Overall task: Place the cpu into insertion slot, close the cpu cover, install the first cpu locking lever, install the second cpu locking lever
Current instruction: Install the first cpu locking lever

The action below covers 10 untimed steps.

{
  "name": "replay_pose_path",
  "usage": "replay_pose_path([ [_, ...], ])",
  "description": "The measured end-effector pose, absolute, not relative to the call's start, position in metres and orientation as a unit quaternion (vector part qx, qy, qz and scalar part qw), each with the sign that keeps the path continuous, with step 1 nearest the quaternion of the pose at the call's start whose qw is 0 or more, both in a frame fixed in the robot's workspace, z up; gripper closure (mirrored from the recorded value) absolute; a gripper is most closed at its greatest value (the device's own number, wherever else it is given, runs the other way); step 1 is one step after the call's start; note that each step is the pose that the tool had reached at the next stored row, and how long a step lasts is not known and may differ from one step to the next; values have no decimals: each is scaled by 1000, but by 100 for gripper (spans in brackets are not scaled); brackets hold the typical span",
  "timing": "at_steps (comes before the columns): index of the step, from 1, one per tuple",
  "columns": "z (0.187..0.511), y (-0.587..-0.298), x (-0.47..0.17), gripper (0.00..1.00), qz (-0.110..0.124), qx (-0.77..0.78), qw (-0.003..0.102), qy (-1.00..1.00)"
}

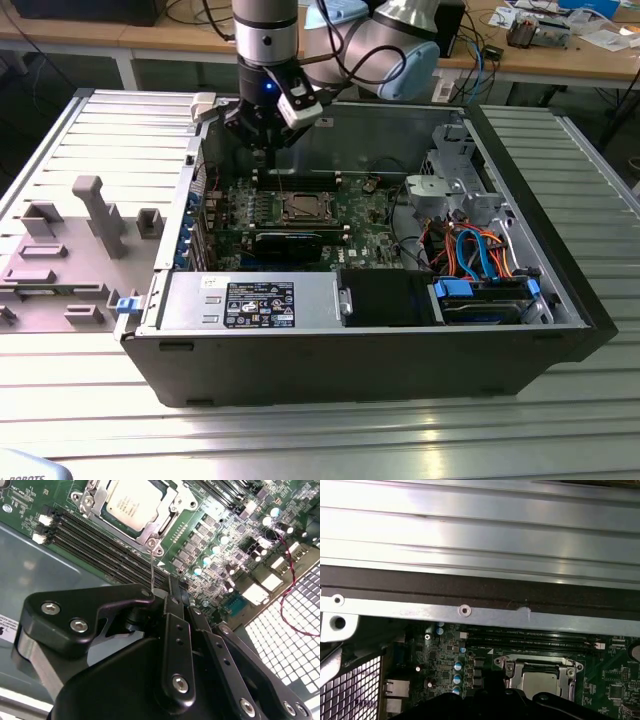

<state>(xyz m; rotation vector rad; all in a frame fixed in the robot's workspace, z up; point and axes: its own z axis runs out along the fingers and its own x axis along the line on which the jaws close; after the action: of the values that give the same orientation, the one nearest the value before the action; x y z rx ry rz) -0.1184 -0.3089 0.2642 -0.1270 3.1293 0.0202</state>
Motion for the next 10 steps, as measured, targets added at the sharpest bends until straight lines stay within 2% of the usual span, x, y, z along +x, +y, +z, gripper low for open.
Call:
replay_pose_path([
  [10, 264, -308, -112, 89, 6, -41, 6, 999],
])
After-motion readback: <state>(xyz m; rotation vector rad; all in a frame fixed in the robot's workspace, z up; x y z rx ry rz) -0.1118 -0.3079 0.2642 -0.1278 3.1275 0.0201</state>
